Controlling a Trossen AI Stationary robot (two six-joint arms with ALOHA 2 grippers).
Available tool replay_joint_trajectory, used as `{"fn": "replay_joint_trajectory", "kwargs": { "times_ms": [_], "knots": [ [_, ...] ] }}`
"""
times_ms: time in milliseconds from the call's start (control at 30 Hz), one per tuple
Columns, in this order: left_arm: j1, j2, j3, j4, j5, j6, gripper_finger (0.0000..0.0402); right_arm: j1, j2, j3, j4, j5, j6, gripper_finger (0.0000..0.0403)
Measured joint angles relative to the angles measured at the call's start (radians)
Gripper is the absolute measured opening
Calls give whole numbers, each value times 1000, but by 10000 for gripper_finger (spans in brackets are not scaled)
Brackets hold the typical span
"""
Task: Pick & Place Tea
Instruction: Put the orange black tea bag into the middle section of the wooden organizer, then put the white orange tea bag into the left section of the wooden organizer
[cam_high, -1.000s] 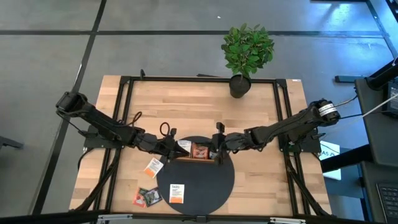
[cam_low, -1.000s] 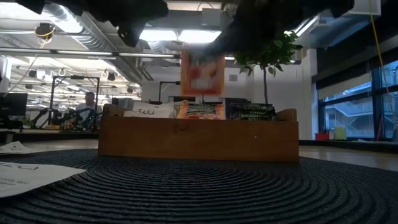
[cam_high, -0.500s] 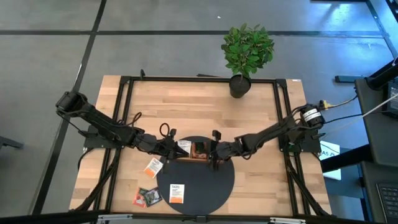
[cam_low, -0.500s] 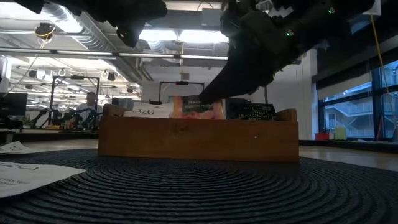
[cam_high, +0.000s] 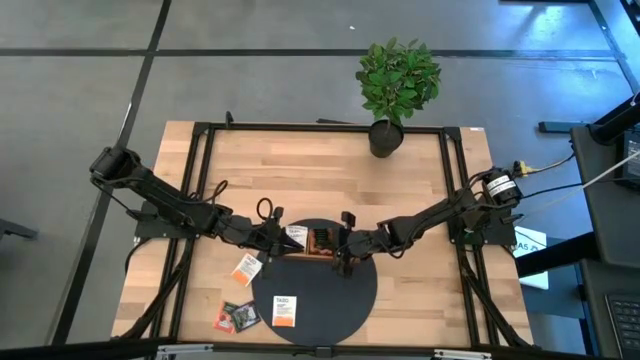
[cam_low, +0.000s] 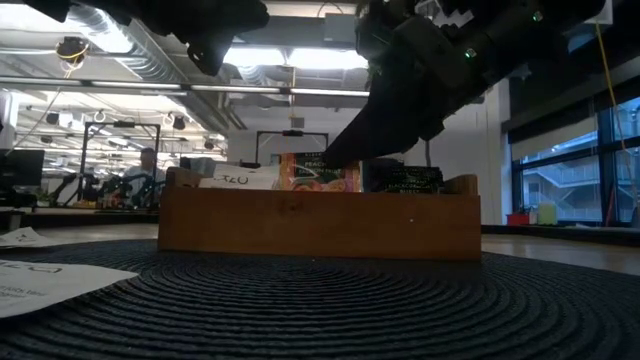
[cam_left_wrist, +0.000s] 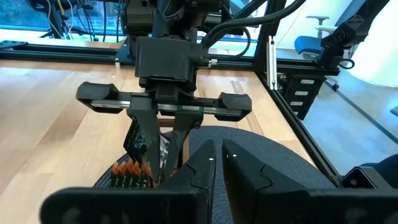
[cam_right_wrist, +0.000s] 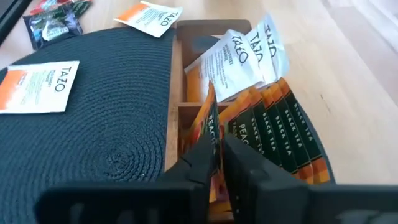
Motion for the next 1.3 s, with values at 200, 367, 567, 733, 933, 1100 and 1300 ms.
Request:
{"fn": "replay_joint_trajectory", "kwargs": {
  "times_ms": [200, 367, 567, 733, 933, 1100, 1300],
  "knots": [
    [0, 0, 0, -2, 1, -42, 29, 0, -60, -1, -27, 66, -8, 99],
    [0, 0, 0, -27, 92, -159, 26, 0, -164, -1, -74, 87, -42, 123],
    [-24, 70, 1, -62, 244, -220, 26, 23, -195, 0, -77, 86, -64, 126],
    [-94, 177, 18, -38, 268, -256, 28, 34, -165, 0, -75, 86, -55, 126],
    [-177, 299, 83, -56, 269, -352, 30, 37, -139, 0, -68, 86, -42, 126],
    [-210, 378, 117, -41, 279, -365, 38, 37, -138, 0, -65, 86, -27, 126],
    [-208, 405, 124, 13, 280, -368, 33, 37, -138, 0, -47, 86, -28, 126]
  ]
}}
